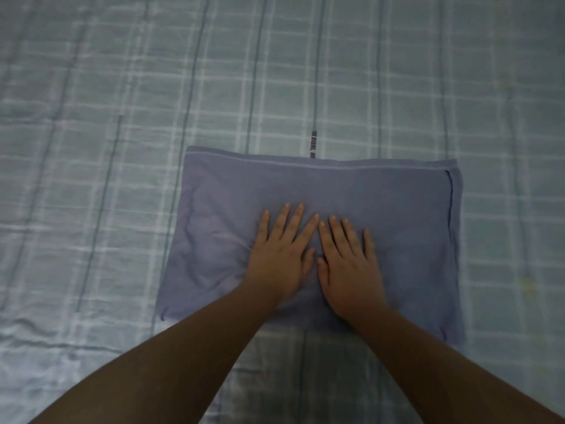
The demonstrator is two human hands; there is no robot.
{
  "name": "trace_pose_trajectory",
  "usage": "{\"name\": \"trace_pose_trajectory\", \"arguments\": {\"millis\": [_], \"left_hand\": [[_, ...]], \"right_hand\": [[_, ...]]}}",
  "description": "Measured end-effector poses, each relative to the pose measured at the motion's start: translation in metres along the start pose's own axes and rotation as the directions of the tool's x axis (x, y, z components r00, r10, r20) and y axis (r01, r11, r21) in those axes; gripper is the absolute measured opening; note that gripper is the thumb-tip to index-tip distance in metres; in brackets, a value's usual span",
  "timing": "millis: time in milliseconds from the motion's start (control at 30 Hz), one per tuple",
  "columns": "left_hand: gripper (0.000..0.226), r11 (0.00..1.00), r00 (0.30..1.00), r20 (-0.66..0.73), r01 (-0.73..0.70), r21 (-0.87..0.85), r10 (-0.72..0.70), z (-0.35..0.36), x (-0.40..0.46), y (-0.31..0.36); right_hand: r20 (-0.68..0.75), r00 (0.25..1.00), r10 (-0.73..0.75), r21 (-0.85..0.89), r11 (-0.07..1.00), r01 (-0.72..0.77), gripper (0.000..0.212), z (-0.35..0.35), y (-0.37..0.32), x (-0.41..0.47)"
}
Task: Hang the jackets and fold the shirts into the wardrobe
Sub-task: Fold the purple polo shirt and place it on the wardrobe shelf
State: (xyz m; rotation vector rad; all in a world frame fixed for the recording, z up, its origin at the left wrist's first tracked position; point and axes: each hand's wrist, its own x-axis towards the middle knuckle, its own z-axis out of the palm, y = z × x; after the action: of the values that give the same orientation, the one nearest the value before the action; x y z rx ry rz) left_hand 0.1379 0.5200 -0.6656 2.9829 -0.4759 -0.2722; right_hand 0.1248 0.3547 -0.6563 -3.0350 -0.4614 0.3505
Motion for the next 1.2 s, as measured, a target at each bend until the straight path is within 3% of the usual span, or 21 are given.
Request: {"name": "trace_pose_trajectory", "arguments": {"millis": [233, 367, 533, 600, 667, 733, 800, 833, 900, 967, 1100, 1200], "left_hand": [[0.061, 0.999, 0.995, -0.1, -0.011, -0.031, 0.008, -0.012, -0.052, 0.008], [0.062, 1.0, 1.0, -0.012, 0.009, 0.014, -0.009, 0.008, -0.11, -0.001], [0.062, 0.998, 0.998, 0.034, 0.046, 0.049, -0.048, 0.02, -0.117, -0.001], [0.062, 0.999, 0.999, 0.02, 0.044, 0.025, -0.044, 0.012, -0.122, 0.0], [0.06, 0.998, 0.999, -0.035, 0.003, -0.062, -0.005, -0.001, -0.125, 0.0], [0.053, 0.983, 0.991, -0.11, -0.087, -0.161, 0.07, -0.017, -0.112, -0.008], [0.051, 0.963, 0.983, -0.139, -0.152, -0.224, 0.123, -0.027, -0.08, -0.021], [0.054, 0.952, 0.983, -0.128, -0.161, -0.261, 0.132, -0.032, -0.058, -0.03], [0.056, 0.938, 0.982, -0.116, -0.176, -0.3, 0.147, -0.043, -0.006, -0.045], [0.052, 0.935, 0.983, -0.118, -0.172, -0.309, 0.142, -0.053, 0.05, -0.056], [0.054, 0.951, 0.98, 0.009, -0.192, -0.242, 0.2, -0.061, 0.13, -0.059], [0.049, 0.966, 0.98, 0.127, -0.123, -0.228, 0.155, -0.067, 0.154, -0.053]], "right_hand": [[-0.141, 0.99, -0.029, 0.057, 0.998, 0.037, 0.061, -0.003, 0.003, -0.047], [-0.099, 0.995, -0.005, 0.045, 0.999, 0.01, 0.06, 0.011, 0.009, -0.091], [-0.083, 0.996, 0.037, 0.042, 0.999, -0.034, 0.063, 0.021, 0.01, -0.101], [-0.118, 0.992, 0.045, 0.094, 0.995, -0.034, 0.061, 0.016, 0.001, -0.104], [-0.163, 0.978, 0.131, 0.266, 0.96, -0.085, 0.053, 0.013, -0.011, -0.111], [-0.064, 0.916, 0.395, 0.585, 0.759, -0.286, 0.033, -0.004, -0.033, -0.121], [0.249, 0.712, 0.656, 0.777, 0.303, -0.551, 0.01, -0.017, -0.058, -0.126], [0.41, 0.599, 0.688, 0.796, 0.051, -0.603, 0.007, -0.019, -0.069, -0.125], [0.605, 0.463, 0.648, 0.75, -0.268, -0.605, 0.019, -0.016, -0.084, -0.117], [0.696, 0.399, 0.597, 0.696, -0.426, -0.578, 0.031, -0.004, -0.088, -0.104], [0.756, 0.306, 0.579, 0.637, -0.541, -0.549, 0.041, -0.009, -0.098, -0.09], [0.838, 0.233, 0.494, 0.54, -0.682, -0.494, 0.045, -0.004, -0.109, -0.092]]}}
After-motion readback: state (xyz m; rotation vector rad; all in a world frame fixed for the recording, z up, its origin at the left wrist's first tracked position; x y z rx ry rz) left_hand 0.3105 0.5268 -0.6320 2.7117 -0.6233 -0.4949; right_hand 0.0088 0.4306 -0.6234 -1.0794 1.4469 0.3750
